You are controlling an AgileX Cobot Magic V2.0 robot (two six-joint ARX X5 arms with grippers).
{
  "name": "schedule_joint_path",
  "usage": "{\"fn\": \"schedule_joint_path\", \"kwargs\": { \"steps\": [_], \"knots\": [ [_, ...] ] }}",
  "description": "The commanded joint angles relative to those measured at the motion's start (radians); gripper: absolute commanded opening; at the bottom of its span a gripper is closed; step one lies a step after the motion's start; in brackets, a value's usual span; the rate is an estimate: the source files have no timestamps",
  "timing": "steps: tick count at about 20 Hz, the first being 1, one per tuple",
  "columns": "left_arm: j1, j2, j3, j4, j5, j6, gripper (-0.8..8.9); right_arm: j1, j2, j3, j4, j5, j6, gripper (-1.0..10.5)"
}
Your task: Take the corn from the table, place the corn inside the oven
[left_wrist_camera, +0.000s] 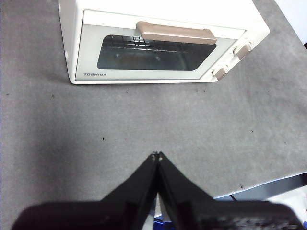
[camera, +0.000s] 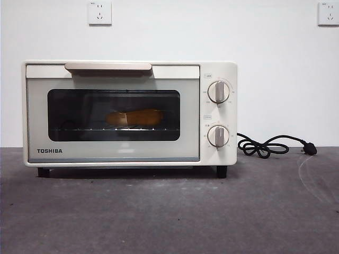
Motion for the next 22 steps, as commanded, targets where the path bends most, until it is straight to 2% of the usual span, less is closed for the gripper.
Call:
{"fn": "schedule_joint_path", "kwargs": {
  "steps": [1, 10, 13, 15, 17, 19, 22],
  "knots": [
    [-0.002, 0.027, -0.002, 0.011, -0.003, 0.005, -0.04, -0.001, 0.003, 0.0, 0.008, 0.001, 0.01, -0.1],
    [-0.002, 0.181, -0.002, 0.022, -0.003, 0.005, -0.04, -0.001, 0.003, 0.0, 0.008, 0.042, 0.01, -0.1],
    [-0.012, 0.282, -0.002, 0.078, -0.003, 0.005, -0.04, -0.001, 0.003, 0.0, 0.008, 0.042, 0.01, -0.1],
    [-0.019, 0.283, -0.002, 0.168, -0.024, 0.005, -0.04, -0.001, 0.003, 0.0, 0.006, 0.042, 0.01, -0.1],
    [-0.032, 0.241, -0.002, 0.274, -0.039, 0.039, -0.04, -0.001, 0.003, 0.0, 0.007, 0.042, 0.01, -0.1],
    [-0.062, 0.158, -0.003, 0.504, -0.065, 0.032, -0.04, -0.001, 0.003, 0.0, 0.007, 0.042, 0.01, -0.1],
    [-0.11, 0.021, -0.023, 0.959, -0.079, 0.04, -0.04, -0.001, 0.003, 0.0, 0.008, 0.042, 0.01, -0.1]
  ]
}}
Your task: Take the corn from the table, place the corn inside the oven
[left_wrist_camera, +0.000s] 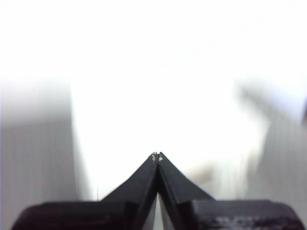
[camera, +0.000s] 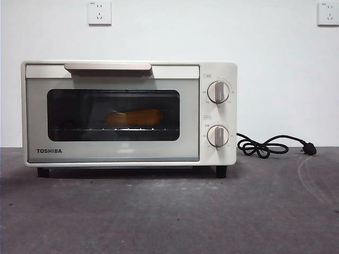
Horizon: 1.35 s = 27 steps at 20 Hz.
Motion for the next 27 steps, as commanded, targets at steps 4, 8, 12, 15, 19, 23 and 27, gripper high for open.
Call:
{"fn": "schedule_joint_path", "kwargs": {
  "steps": [4, 8, 12, 15, 19, 23, 27],
  "knots": [
    [-0.013, -0.17, -0.077, 0.547, 0.058, 0.026, -0.04, 0.0, 0.002, -0.001, 0.007, 0.0, 0.01, -0.1],
    [-0.012, -0.274, -0.216, 0.732, 0.068, 0.061, -0.04, 0.0, 0.002, 0.0, 0.007, 0.009, 0.01, -0.1],
    [-0.011, -0.398, -0.442, 0.821, 0.069, 0.137, -0.04, 0.0, 0.002, 0.0, 0.007, 0.022, 0.01, -0.1],
    [-0.011, -0.481, -0.616, 0.861, 0.068, 0.156, -0.04, 0.0, 0.002, 0.0, 0.007, 0.023, 0.01, -0.1],
    [-0.012, -0.586, -0.863, 0.959, 0.068, 0.156, -0.04, 0.0, 0.002, -0.001, 0.006, 0.042, 0.01, -0.1],
    [-0.013, -0.658, -1.052, 1.017, 0.068, 0.155, -0.04, 0.0, 0.002, -0.001, 0.006, 0.061, 0.01, -0.1],
    [-0.015, -0.657, -1.152, 1.002, 0.066, 0.14, -0.04, 0.0, 0.002, -0.001, 0.007, 0.063, 0.01, -0.1]
  ]
}}
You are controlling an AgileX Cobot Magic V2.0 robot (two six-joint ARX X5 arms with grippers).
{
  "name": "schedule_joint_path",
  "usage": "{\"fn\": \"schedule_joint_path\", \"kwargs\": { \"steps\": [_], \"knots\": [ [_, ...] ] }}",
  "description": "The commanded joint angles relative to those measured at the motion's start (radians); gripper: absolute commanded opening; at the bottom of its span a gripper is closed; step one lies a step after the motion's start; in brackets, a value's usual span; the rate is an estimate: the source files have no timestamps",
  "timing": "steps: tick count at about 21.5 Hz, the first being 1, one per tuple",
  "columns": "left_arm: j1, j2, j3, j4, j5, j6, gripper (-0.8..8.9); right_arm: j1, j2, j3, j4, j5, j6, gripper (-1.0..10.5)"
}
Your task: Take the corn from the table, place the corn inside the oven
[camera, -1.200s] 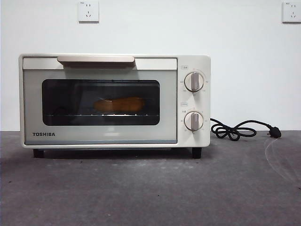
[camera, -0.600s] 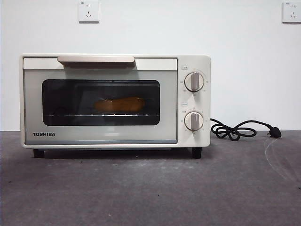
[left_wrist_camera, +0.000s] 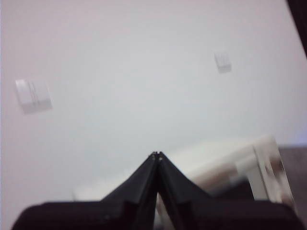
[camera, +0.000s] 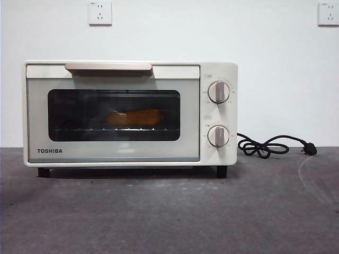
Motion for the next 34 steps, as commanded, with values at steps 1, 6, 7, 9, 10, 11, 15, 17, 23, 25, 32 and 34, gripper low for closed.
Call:
{"fn": "schedule_joint_path", "kwargs": {
  "steps": [1, 6, 7, 9, 10, 11, 15, 17, 23, 25, 32, 34],
  "knots": [
    [-0.003, -0.004, -0.028, -0.044, -0.009, -0.008, -0.04, 0.0, 0.001, -0.001, 0.006, 0.002, 0.01, -0.1],
    [-0.008, -0.004, -0.028, -0.256, -0.189, -0.058, -0.04, 0.0, 0.001, 0.0, 0.006, 0.036, 0.01, -0.1],
    [-0.008, -0.005, -0.028, -0.293, -0.235, -0.076, -0.04, 0.0, 0.001, 0.0, 0.006, 0.036, 0.01, -0.1],
    [-0.007, -0.005, -0.028, -0.38, -0.353, -0.121, -0.04, 0.0, 0.001, -0.001, 0.006, 0.036, 0.01, -0.1],
    [-0.007, -0.005, -0.028, -0.421, -0.401, -0.139, -0.04, 0.0, 0.001, -0.001, 0.006, 0.037, 0.01, -0.1],
    [-0.007, -0.005, -0.028, -0.467, -0.447, -0.156, -0.04, 0.0, 0.001, 0.0, 0.006, 0.039, 0.01, -0.1],
    [-0.007, -0.004, -0.026, -0.578, -0.559, -0.194, -0.04, 0.0, 0.001, 0.0, 0.005, 0.066, 0.01, -0.1],
    [-0.007, -0.004, -0.026, -0.579, -0.555, -0.18, -0.04, 0.0, 0.001, 0.0, 0.007, 0.068, 0.01, -0.1],
    [-0.007, -0.005, -0.026, -0.577, -0.539, -0.172, -0.04, 0.0, 0.001, -0.001, 0.006, 0.068, 0.01, -0.1],
    [-0.007, -0.005, -0.026, -0.577, -0.539, -0.172, -0.04, 0.0, 0.001, 0.0, 0.006, 0.068, 0.01, -0.1],
    [-0.007, -0.004, -0.026, -0.577, -0.539, -0.172, -0.04, 0.0, 0.001, 0.0, 0.006, 0.068, 0.01, -0.1],
    [-0.007, -0.001, -0.026, -0.577, -0.539, -0.172, -0.04, 0.0, 0.001, 0.0, 0.006, 0.068, 0.01, -0.1]
  ]
}}
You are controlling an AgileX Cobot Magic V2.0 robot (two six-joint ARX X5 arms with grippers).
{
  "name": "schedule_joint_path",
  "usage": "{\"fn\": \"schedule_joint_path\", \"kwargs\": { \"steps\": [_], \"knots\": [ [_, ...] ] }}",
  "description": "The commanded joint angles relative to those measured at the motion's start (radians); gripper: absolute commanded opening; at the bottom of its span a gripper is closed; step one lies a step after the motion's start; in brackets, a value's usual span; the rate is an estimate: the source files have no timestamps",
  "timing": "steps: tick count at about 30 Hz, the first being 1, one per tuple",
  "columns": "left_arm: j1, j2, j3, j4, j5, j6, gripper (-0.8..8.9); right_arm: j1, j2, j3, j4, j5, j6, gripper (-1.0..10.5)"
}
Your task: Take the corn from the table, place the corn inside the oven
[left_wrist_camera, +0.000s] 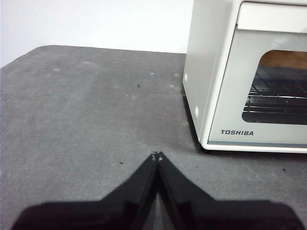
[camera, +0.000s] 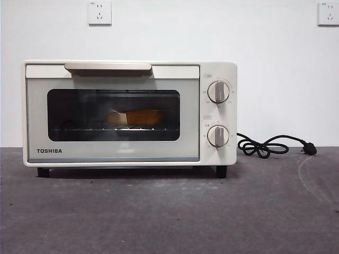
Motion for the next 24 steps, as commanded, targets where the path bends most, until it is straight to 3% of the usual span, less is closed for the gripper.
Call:
{"fn": "schedule_joint_path", "kwargs": {
  "steps": [1, 19, 24],
  "knots": [
    [-0.003, 0.002, -0.006, 0.007, 0.005, -0.003, -0.04, 0.0, 0.001, -0.001, 0.005, 0.001, 0.01, -0.1],
    [-0.003, 0.011, -0.006, 0.006, 0.005, -0.003, -0.04, 0.004, 0.001, 0.0, 0.006, -0.003, 0.008, -0.1],
    [-0.003, 0.011, -0.006, 0.006, 0.005, -0.003, -0.04, -0.016, -0.002, -0.002, 0.027, 0.064, -0.071, 0.0]
  ]
}}
